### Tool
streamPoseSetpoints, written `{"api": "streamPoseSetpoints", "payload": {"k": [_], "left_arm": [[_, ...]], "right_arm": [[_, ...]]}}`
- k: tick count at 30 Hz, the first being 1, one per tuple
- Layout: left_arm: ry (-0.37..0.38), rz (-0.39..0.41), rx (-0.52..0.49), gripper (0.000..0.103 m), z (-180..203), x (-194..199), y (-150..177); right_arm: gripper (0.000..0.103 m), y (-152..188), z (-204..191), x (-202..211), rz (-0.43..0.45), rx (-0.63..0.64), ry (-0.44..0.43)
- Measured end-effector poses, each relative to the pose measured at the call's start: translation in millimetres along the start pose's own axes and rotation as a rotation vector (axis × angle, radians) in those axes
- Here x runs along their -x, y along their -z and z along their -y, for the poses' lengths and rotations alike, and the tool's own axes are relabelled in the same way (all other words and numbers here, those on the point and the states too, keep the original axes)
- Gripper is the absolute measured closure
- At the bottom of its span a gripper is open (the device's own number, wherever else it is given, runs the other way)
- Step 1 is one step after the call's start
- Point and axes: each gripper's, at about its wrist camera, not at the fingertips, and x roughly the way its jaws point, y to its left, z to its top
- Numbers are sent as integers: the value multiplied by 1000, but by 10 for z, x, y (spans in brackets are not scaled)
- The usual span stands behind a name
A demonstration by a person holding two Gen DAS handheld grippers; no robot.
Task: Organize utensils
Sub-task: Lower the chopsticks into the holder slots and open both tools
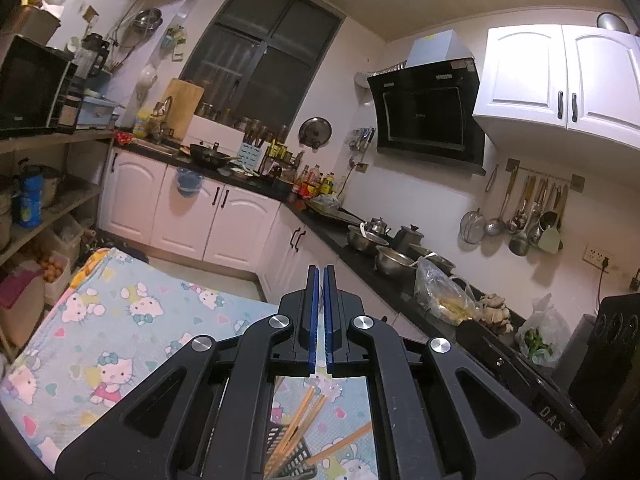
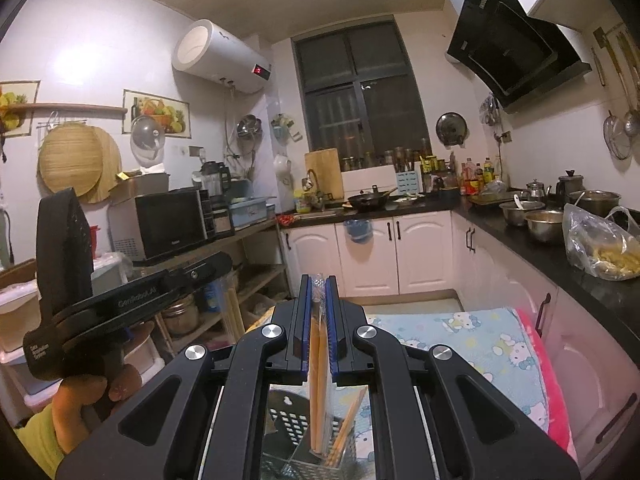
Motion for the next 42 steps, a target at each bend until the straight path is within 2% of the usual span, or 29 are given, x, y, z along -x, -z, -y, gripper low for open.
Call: {"api": "streamPoseSetpoints", "payload": {"k": [9,22,36,42], "left_arm": [[15,-24,-33,103,-1,-123,209],[-2,-91,-30,103,-125,-245,544],[-6,-138,-19,103,-237,-143,754],[-16,-157,3,103,-310,-110,820]], "right_arm": [[96,160,135,-150,-10,-22,26],[96,593,211,-303,-66,-69,37],[96,1047,283,-397,-181,-150,32],[94,1130,299,-371,-197,-163,29]]}}
